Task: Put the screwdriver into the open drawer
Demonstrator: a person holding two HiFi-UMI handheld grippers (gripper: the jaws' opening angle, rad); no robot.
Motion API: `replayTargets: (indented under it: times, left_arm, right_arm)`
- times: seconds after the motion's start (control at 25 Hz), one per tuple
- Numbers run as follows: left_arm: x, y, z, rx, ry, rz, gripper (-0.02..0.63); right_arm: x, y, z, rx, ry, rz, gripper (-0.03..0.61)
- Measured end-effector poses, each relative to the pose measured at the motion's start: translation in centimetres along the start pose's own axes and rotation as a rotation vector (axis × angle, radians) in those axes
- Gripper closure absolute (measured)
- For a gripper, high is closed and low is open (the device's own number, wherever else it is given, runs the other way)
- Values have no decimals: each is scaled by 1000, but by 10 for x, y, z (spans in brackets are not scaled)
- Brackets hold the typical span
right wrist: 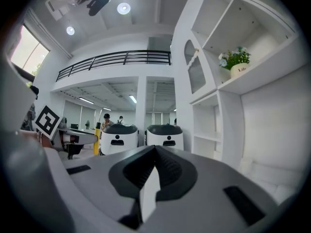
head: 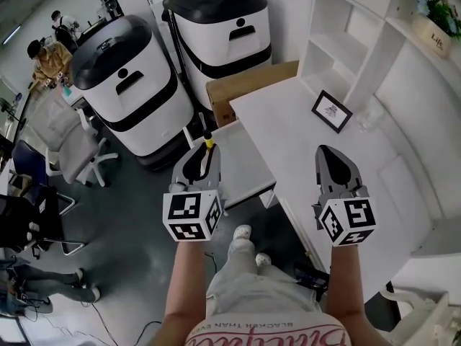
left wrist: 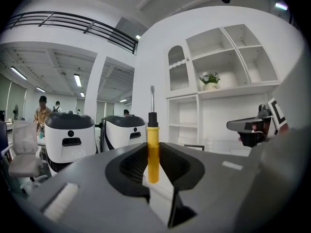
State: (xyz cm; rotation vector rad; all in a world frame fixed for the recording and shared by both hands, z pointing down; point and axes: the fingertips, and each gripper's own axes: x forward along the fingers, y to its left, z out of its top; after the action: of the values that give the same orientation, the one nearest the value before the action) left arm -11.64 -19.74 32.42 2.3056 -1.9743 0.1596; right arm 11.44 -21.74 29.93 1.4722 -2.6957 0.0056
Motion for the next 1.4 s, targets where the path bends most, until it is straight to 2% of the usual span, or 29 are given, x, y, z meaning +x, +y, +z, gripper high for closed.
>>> replayTargets:
  times: [0.64, 1.4]
  left_arm:
    - [87, 40, -65, -59, 198, -66, 534]
    - [169, 39, -176, -163, 491, -174, 533]
  right_arm:
    - [73, -11, -47, 26, 138, -67, 572]
    - [132, -14, -134, 93, 353, -75, 572]
